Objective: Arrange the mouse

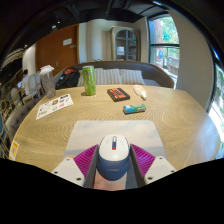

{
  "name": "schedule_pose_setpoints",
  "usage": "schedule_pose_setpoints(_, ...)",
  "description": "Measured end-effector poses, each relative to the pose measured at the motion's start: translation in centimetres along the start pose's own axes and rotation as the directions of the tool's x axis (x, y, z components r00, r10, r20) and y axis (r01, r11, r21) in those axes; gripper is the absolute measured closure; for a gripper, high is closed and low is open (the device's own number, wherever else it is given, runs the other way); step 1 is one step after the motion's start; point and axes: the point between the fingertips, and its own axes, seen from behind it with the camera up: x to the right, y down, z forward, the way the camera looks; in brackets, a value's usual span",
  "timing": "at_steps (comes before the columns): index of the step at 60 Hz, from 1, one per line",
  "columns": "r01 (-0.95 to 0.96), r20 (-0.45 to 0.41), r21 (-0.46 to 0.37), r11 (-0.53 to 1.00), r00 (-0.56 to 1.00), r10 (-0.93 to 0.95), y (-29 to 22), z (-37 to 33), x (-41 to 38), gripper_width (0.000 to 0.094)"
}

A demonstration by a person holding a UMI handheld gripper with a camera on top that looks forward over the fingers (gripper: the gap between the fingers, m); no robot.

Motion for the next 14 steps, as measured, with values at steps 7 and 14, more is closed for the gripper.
schedule_pose_setpoints(7, 0.026, 0.034, 0.035, 0.999, 0.999, -0.027, -0.2, -2.5, -0.9, 0.0098)
schedule_pose_setpoints(14, 0.045, 0.059, 0.057, 0.997, 0.997, -0.049, 0.6, -6.7, -1.7, 0.0088)
